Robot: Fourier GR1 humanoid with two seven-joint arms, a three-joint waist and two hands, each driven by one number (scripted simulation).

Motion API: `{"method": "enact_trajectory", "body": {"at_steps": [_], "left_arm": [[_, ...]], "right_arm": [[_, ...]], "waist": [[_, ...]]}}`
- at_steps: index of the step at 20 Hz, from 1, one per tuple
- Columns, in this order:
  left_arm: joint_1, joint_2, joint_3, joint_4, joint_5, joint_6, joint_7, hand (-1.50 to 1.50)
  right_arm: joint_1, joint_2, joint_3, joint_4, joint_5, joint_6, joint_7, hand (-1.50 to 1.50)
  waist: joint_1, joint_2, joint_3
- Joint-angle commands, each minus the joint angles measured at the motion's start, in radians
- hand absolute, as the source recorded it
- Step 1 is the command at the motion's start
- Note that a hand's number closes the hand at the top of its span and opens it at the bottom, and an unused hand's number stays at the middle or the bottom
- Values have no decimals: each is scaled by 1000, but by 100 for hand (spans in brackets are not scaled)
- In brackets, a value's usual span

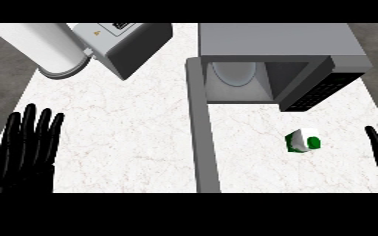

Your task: Pick up the milk, place it into the microwave and close the microwave

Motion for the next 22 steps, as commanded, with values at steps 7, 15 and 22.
{"method": "enact_trajectory", "body": {"at_steps": [7,15,22], "left_arm": [[201,-6,-92,-19,-10,-49,-139,-150],[274,-6,-171,21,-54,-24,-251,-150],[372,31,-51,23,46,-136,-336,-150]], "right_arm": [[2,16,-63,145,9,55,-80,-150],[-64,95,-27,386,97,8,-222,-150],[-178,61,-152,687,88,-47,-399,-150]], "waist": [[3,1,0],[6,2,0],[12,2,0]]}}
